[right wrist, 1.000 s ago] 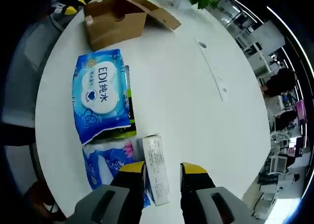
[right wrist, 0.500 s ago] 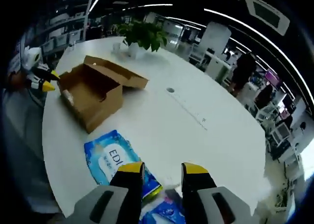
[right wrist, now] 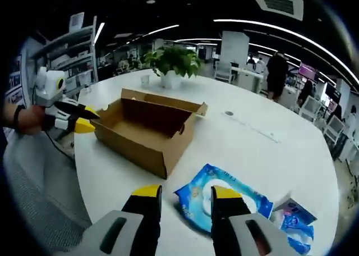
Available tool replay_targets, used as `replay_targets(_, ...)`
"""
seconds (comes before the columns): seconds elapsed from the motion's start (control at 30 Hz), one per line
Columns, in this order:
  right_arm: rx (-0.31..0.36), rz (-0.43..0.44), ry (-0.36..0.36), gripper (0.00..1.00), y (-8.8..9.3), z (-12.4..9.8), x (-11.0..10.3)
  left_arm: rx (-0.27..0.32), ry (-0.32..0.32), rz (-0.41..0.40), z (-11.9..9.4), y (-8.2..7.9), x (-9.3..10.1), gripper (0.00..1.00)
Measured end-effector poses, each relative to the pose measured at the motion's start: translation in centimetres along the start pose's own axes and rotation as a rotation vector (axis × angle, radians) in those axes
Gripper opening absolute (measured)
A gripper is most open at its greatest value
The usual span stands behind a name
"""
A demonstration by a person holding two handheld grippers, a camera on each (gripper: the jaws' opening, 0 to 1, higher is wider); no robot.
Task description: Operate the shoe box by opening the lid, removing the specified soft item, and placing it in the target area until the item is outside and the box remains undamaged.
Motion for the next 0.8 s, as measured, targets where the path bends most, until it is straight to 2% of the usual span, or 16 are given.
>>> replay_targets(0.3,0.025,-0.004,-0.012,0.34,-0.1,0.0,-3.8,0.005,0.008,-0.012,0.1,0.0,0.2,0.31)
replay_targets(0.5,0.012,-0.020,-0.036,0.34,0.7,0.5,-6.4,0.013,0.012,-0.023,0.0,-0.2,0.2,0.31)
replay_targets(0.67,0.008,-0.019,-0.046,0.35,1.1,0.3,-7.9,0.013,0.028,-0.035,0.2,-0.4,0.2,0.31)
replay_targets(0.8,0.007,-0.022,-0.051,0.35,1.4,0.2,-8.7,0.004,0.044,-0.008,0.1,-0.6,0.2,0.31)
Point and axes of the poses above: the point that each gripper's makers call its tool centre point, and the gripper's own axes: z roughly forward along the fingers, x roughly to its right, y roughly out of its underside, the point moved 4 cm from there along -z, roughly backward along the fingers, and after that the axes turned 8 degrees about y, right-handed, at the moved point
